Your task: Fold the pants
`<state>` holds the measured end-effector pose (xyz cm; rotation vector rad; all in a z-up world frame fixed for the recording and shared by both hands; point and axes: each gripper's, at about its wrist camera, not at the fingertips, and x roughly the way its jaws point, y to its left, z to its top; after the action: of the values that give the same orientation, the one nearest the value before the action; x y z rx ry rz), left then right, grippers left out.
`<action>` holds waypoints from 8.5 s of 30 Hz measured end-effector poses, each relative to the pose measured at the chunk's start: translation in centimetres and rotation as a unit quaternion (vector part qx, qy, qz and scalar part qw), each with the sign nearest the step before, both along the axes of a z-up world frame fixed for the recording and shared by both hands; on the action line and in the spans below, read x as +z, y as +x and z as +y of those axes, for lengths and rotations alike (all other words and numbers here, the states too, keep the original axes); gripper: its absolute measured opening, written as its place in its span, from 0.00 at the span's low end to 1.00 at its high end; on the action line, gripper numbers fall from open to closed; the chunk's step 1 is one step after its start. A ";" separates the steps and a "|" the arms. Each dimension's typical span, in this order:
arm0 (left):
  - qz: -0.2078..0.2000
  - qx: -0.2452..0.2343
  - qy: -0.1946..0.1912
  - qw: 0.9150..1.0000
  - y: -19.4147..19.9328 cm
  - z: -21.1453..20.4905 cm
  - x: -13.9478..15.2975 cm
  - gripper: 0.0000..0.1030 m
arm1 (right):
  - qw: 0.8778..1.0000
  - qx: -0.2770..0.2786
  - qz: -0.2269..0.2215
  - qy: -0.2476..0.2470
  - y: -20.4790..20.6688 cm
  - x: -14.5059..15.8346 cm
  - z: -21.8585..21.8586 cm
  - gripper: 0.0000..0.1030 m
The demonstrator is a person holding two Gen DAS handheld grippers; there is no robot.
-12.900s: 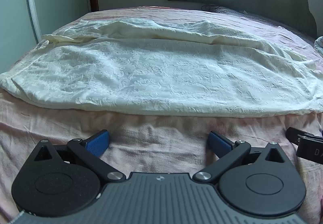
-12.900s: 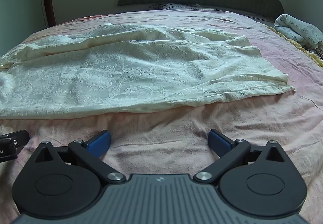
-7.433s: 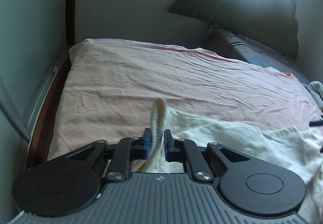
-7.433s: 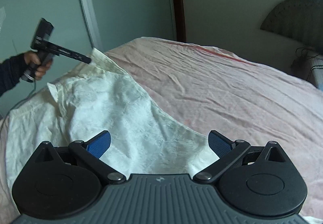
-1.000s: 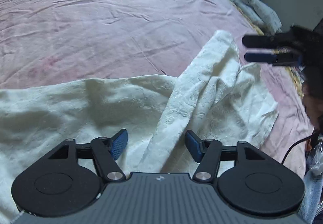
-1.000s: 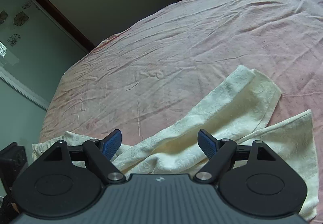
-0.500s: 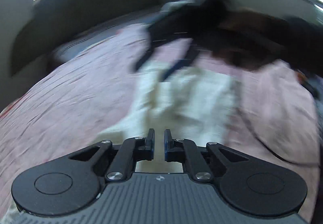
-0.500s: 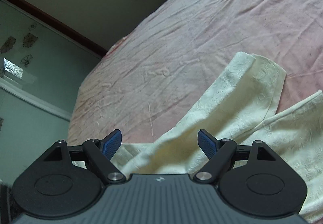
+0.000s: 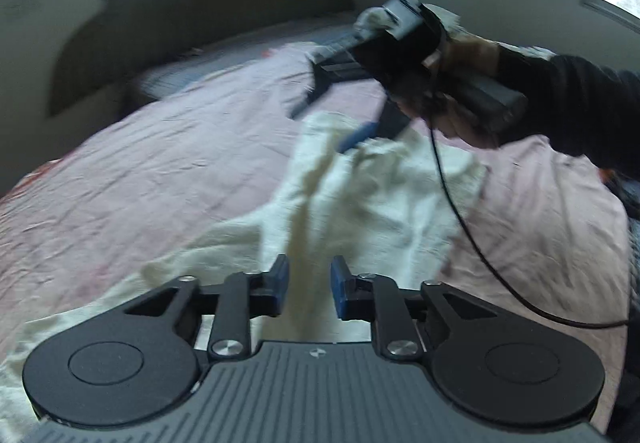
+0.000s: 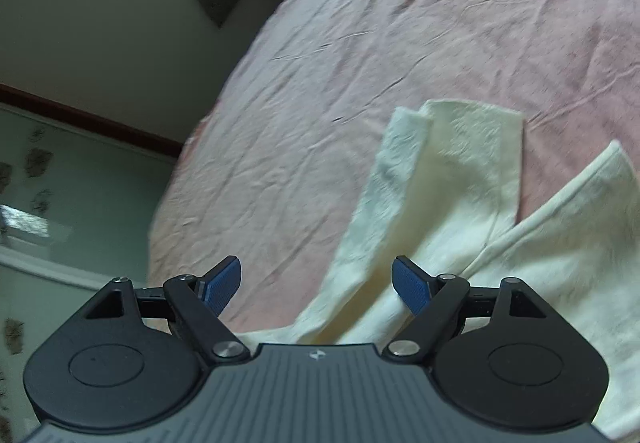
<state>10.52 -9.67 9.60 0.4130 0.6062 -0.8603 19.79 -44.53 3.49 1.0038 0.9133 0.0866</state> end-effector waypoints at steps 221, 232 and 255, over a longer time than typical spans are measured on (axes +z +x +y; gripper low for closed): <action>0.041 0.508 -0.166 0.844 0.8 19.4 3.6 0.60 | 0.971 -0.198 -0.074 -0.109 -22.0 -3.8 -0.9 0.91; 0.055 0.470 -0.148 0.868 1.0 14.1 3.4 0.61 | 0.967 -0.189 -0.099 -0.142 -20.0 -3.9 0.1 0.97; 0.072 0.432 -0.142 0.888 2.1 10.2 2.6 0.63 | 0.957 -0.245 -0.132 -0.084 -22.9 -5.8 -2.1 0.59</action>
<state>12.63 0.48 12.18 -0.2040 0.7005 -0.1066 -3.12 -46.68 -2.31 1.0050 0.4023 -0.2651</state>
